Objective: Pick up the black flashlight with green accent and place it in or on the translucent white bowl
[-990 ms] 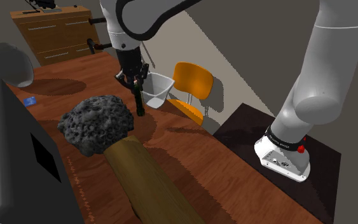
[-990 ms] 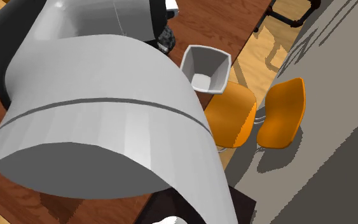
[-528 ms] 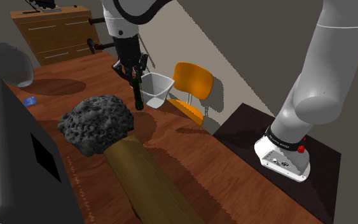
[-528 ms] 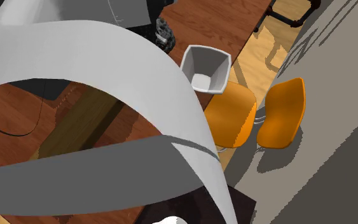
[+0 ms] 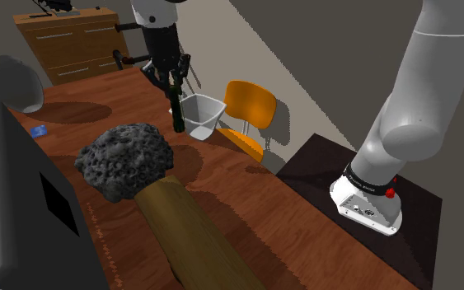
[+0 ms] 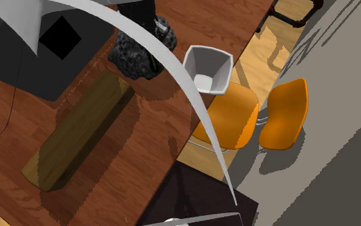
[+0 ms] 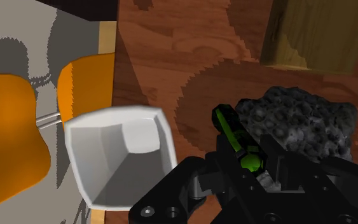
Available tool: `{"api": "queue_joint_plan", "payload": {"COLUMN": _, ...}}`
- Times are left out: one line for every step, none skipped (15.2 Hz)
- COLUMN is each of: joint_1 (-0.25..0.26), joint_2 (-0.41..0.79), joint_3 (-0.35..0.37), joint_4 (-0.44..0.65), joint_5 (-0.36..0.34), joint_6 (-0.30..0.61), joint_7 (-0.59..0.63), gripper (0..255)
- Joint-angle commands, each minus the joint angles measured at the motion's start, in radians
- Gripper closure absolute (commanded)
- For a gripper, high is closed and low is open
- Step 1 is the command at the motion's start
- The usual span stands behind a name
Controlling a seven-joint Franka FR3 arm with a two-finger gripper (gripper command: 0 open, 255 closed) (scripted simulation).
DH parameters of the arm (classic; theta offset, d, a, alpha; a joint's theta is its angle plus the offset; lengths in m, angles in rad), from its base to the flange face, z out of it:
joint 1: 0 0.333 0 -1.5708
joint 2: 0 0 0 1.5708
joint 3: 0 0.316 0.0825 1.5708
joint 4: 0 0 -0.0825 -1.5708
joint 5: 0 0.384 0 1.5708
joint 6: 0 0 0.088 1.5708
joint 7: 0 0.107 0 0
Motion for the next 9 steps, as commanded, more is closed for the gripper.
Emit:
{"api": "queue_joint_plan", "payload": {"joint_1": 0.001, "joint_2": -0.002, "joint_3": 0.001, "joint_4": 0.026, "joint_5": 0.001, "joint_6": -0.028, "joint_7": 0.0, "gripper": 255}}
{"api": "queue_joint_plan", "payload": {"joint_1": 0.001, "joint_2": -0.002, "joint_3": 0.001, "joint_4": 0.039, "joint_5": 0.002, "joint_6": -0.041, "joint_7": -0.001, "gripper": 255}}
{"api": "queue_joint_plan", "payload": {"joint_1": 0.002, "joint_2": -0.003, "joint_3": 0.001, "joint_4": 0.052, "joint_5": 0.002, "joint_6": -0.055, "joint_7": -0.001, "gripper": 255}}
{"api": "queue_joint_plan", "payload": {"joint_1": 0.002, "joint_2": -0.003, "joint_3": 0.002, "joint_4": 0.065, "joint_5": 0.002, "joint_6": -0.068, "joint_7": -0.001, "gripper": 255}}
{"api": "queue_joint_plan", "payload": {"joint_1": 0.002, "joint_2": -0.003, "joint_3": 0.002, "joint_4": 0.078, "joint_5": 0.002, "joint_6": -0.082, "joint_7": -0.001, "gripper": 255}}
{"api": "queue_joint_plan", "payload": {"joint_1": 0.003, "joint_2": -0.003, "joint_3": 0.002, "joint_4": 0.087, "joint_5": 0.002, "joint_6": -0.09, "joint_7": -0.001, "gripper": 255}}
{"api": "queue_joint_plan", "payload": {"joint_1": -0.009, "joint_2": -0.003, "joint_3": -0.006, "joint_4": 0.098, "joint_5": 0.003, "joint_6": -0.101, "joint_7": -0.023, "gripper": 255}}
{"api": "queue_joint_plan", "payload": {"joint_1": -0.022, "joint_2": -0.002, "joint_3": -0.014, "joint_4": 0.111, "joint_5": 0.003, "joint_6": -0.112, "joint_7": -0.044, "gripper": 255}}
{"api": "queue_joint_plan", "payload": {"joint_1": -0.034, "joint_2": 0.0, "joint_3": -0.023, "joint_4": 0.125, "joint_5": 0.003, "joint_6": -0.123, "joint_7": -0.065, "gripper": 255}}
